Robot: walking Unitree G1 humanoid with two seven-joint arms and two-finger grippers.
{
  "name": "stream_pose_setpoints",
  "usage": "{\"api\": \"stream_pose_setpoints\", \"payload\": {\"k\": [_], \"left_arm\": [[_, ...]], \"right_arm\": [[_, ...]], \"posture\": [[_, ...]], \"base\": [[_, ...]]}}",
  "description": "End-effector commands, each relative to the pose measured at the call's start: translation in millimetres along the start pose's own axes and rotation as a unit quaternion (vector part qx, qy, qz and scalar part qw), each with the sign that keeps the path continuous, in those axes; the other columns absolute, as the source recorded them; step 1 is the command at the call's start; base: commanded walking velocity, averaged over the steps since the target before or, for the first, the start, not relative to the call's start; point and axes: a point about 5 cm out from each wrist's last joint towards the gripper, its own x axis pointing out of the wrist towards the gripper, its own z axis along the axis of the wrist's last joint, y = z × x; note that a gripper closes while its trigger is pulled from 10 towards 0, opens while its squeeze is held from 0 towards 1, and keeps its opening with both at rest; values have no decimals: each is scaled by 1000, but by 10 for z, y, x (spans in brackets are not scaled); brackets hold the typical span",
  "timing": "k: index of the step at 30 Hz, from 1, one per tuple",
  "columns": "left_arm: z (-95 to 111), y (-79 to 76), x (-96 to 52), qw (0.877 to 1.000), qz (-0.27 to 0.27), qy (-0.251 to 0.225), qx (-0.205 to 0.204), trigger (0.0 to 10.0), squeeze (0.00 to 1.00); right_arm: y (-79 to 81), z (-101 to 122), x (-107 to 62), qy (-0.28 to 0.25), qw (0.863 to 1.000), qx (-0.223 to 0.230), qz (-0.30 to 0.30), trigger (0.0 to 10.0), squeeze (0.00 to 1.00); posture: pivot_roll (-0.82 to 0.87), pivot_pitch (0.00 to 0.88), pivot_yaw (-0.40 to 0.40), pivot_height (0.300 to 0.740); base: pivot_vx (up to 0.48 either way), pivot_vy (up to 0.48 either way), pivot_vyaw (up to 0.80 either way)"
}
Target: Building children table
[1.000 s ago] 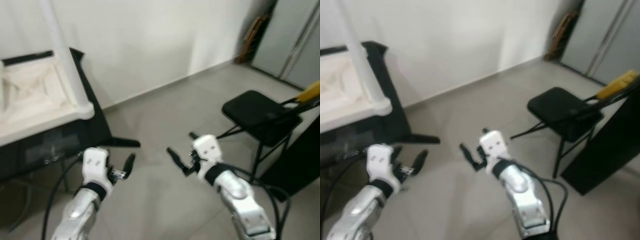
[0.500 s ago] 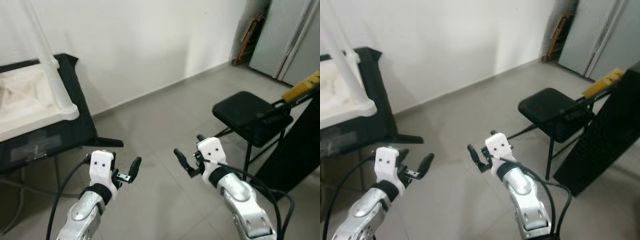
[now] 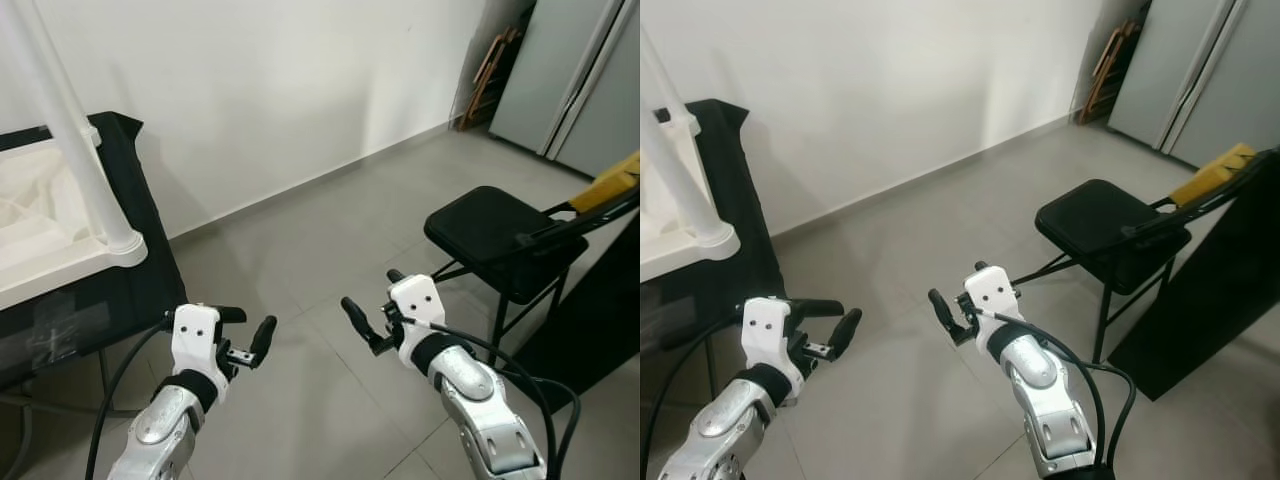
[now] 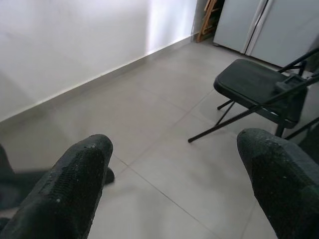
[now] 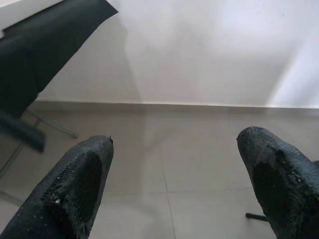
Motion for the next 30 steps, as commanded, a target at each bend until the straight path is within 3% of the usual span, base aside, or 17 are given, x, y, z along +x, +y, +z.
{"api": "stream_pose_setpoints", "payload": {"k": [1, 22, 26, 30], "left_arm": [[-16, 21, -11, 1000, 1, 5, 9, 10000, 0], [-17, 34, -26, 1000, 1, 6, 5, 10000, 0], [-1, 29, -25, 1000, 0, -1, 4, 10000, 0], [67, 22, -78, 999, 0, -35, -4, 10000, 0]], "right_arm": [[2, -41, -3, 10, 1000, 12, 3, 10000, 0], [30, -25, 3, 4, 999, 24, 23, 10000, 0], [50, 3, 11, -6, 998, 27, 49, 10000, 0], [122, 93, -28, -36, 993, 16, 115, 10000, 0]], "posture": [[-87, 129, -8, 740], [-85, 136, -3, 740], [-83, 136, -5, 740], [-80, 135, -4, 740]], "base": [[364, 0, 0], [364, 0, 0], [359, 0, 0], [0, 0, 400]]}}
